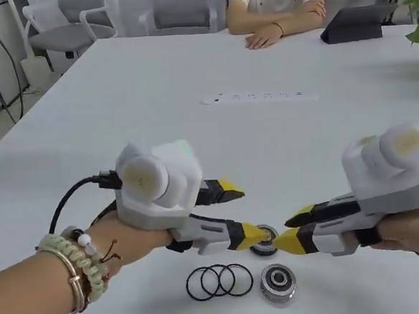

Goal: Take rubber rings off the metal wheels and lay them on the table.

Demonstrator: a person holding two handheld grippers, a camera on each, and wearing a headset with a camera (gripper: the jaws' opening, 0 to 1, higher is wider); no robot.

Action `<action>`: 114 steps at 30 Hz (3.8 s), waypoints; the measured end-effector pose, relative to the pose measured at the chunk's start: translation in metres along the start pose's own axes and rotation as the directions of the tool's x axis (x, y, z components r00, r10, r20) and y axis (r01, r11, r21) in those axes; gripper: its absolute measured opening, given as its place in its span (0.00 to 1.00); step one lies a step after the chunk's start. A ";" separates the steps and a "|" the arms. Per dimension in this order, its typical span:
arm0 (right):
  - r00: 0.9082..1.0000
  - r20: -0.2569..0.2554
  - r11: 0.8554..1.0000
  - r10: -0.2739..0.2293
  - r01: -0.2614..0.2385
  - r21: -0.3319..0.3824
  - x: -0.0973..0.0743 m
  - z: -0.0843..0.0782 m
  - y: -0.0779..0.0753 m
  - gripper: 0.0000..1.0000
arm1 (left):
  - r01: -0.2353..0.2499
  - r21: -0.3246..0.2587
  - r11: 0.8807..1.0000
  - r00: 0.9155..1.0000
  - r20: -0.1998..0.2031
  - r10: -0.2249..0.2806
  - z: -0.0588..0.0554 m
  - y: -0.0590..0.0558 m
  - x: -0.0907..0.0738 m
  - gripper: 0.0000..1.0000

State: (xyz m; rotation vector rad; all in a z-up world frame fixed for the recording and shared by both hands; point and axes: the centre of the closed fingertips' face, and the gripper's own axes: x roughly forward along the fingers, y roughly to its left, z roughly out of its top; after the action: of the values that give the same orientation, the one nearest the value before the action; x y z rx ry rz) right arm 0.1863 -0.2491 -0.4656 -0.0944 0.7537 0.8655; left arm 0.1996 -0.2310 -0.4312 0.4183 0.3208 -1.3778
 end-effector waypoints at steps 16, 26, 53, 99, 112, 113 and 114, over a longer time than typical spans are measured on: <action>0.999 -0.047 1.000 0.008 -0.010 -0.029 0.009 -0.012 0.003 0.23 | -0.027 0.006 1.000 0.999 -0.038 0.027 -0.016 -0.007 0.018 0.16; 0.999 -0.046 0.999 0.015 -0.017 -0.035 0.013 -0.012 0.007 0.22 | -0.015 -0.022 1.000 0.999 -0.051 0.014 -0.021 -0.010 0.020 0.08; 0.998 -0.060 0.995 -0.034 0.028 -0.094 0.013 -0.013 -0.002 0.00 | -0.025 -0.081 0.996 0.999 -0.033 0.023 -0.022 -0.010 0.020 0.07; 0.999 0.042 0.938 0.024 -0.037 0.345 0.004 0.011 0.006 0.00 | -0.016 -0.061 0.998 0.999 -0.036 0.014 -0.024 -0.009 0.018 0.07; 0.995 0.075 0.940 0.063 -0.084 0.332 0.004 0.020 0.015 0.00 | -0.013 -0.063 0.998 0.999 -0.034 0.011 -0.024 -0.009 0.018 0.07; 0.992 0.105 0.939 0.068 -0.099 0.331 0.004 0.026 0.016 0.00 | -0.013 -0.063 0.998 0.999 -0.034 0.011 -0.024 -0.009 0.018 0.07; 0.991 0.116 0.932 0.074 -0.109 0.344 0.003 0.029 0.017 0.00 | -0.014 -0.065 0.998 0.999 -0.033 0.012 -0.024 -0.009 0.018 0.07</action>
State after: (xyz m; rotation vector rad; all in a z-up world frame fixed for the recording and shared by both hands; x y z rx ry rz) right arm 0.1915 -0.2259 -0.4425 0.3024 0.8110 0.8056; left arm 0.1943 -0.2370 -0.4612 0.3888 0.3884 -1.3453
